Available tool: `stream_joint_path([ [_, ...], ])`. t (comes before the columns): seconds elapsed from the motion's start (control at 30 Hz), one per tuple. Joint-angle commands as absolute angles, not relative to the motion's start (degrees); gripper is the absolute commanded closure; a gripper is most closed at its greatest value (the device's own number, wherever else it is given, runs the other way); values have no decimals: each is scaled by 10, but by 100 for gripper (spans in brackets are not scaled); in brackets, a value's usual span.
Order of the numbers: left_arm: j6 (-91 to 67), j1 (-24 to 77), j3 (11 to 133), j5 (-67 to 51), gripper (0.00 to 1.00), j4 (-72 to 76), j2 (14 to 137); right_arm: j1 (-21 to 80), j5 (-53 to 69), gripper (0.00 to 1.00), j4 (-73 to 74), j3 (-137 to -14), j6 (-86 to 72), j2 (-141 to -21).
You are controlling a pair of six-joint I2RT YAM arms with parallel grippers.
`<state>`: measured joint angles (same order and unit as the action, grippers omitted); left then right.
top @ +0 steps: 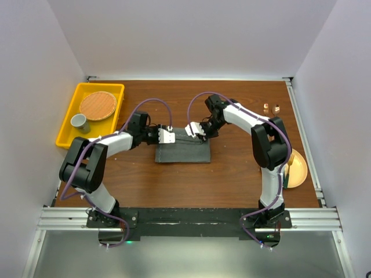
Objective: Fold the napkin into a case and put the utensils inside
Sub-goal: Smooth out the 2/3-rectangle-folded napkin at the center of the board.
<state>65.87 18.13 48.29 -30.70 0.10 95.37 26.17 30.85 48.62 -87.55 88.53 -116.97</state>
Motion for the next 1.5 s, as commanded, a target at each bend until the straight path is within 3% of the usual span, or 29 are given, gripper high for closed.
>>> stream_joint_path([
  [0.0, 686, 185, 476, -306, 59, 33, 947, 258, 336, 100, 504, -903, 885, -1150],
  [0.1, 702, 189, 474, -299, 55, 34, 953, 257, 337, 100, 507, -905, 887, -1150],
  [0.2, 700, 192, 468, -290, 59, 53, 954, 255, 337, 100, 507, -904, 890, -1150],
  [0.3, 697, 193, 468, -287, 68, 64, 955, 255, 338, 100, 508, -904, 892, -1150],
  [0.43, 697, 194, 473, -291, 91, 64, 959, 255, 337, 100, 507, -907, 892, -1153],
  [0.53, 702, 194, 478, -303, 100, 51, 956, 254, 337, 100, 507, -911, 889, -1153],
  [1.0, 691, 192, 483, -356, 100, -46, 895, 253, 348, 100, 541, -900, 873, -1112],
  [1.47, 687, 192, 497, -350, 100, -72, 972, 255, 339, 100, 476, -853, 843, -1144],
])
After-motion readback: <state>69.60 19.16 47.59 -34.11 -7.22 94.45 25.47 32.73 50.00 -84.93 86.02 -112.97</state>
